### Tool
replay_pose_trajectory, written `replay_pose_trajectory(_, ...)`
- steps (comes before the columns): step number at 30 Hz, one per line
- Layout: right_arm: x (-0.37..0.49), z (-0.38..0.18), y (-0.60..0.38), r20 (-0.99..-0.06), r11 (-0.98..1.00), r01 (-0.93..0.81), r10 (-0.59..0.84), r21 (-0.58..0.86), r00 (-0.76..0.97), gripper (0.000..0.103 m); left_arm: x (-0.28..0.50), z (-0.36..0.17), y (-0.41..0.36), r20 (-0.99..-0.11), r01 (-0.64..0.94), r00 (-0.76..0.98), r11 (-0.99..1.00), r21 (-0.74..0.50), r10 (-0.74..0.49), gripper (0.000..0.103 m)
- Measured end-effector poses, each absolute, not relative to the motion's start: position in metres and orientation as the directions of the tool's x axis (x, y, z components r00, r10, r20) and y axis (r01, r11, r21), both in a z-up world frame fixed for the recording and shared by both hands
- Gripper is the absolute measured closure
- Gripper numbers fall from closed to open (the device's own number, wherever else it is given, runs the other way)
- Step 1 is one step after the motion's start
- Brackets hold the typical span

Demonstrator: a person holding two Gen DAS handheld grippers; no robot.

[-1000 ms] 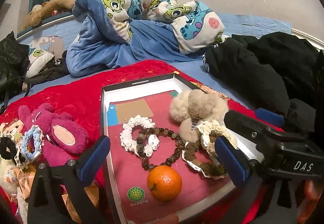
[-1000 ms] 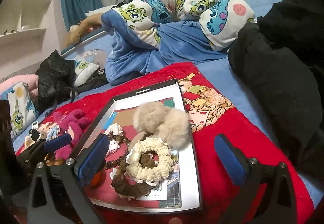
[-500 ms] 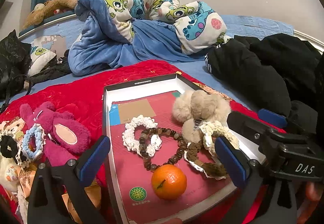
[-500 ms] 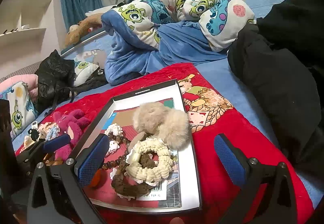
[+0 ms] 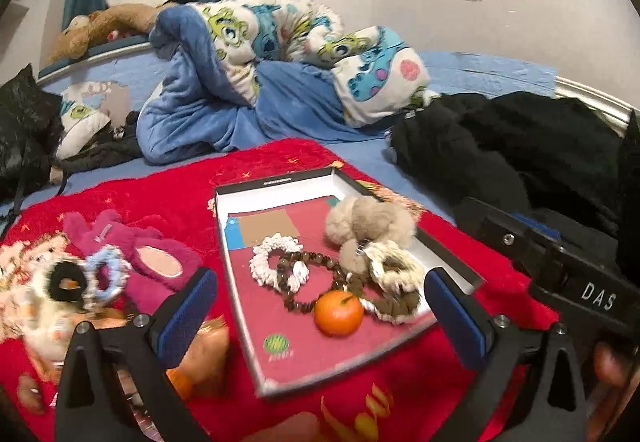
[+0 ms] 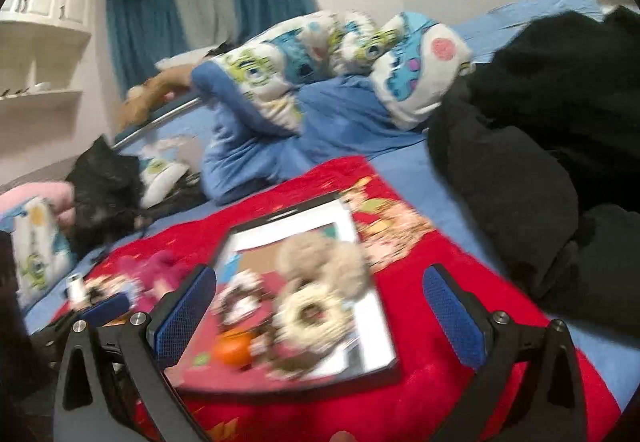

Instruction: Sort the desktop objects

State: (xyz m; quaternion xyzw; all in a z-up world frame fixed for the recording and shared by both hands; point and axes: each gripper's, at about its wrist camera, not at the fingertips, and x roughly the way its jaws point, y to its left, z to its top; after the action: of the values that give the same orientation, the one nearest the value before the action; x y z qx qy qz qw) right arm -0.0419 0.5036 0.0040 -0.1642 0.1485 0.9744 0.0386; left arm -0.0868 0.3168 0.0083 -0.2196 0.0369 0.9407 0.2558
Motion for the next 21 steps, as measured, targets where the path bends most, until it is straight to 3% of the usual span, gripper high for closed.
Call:
replay_pose_trajectory(3, -0.018, 0.032, 0.47, -0.314, -0.975, -0.113, 0.048, 0.192, -0.948, 0.0, -0.071, 0.023, 0.289, -0.451, -0.466, -0.782, -0.884, -0.035, 0.43, 0.0)
replay_pose_trajectory(9, 0.025, 0.089, 0.405, -0.31, -0.977, -0.173, 0.127, 0.125, -0.942, 0.0, -0.034, 0.079, 0.207, -0.393, -0.381, -0.835, -0.92, -0.091, 0.385, 0.0)
replay_pose_trajectory(14, 0.05, 0.125, 0.353, -0.287, -0.987, -0.097, 0.055, 0.132, -0.956, 0.0, 0.003, 0.11, 0.159, -0.347, -0.3, -0.889, -0.953, -0.052, 0.299, 0.0)
replay_pose_trajectory(21, 0.079, 0.111, 0.285, -0.249, -0.983, -0.184, 0.174, 0.019, -0.953, 0.0, 0.059, 0.095, 0.106, -0.308, -0.197, -0.93, -0.979, -0.047, 0.202, 0.0)
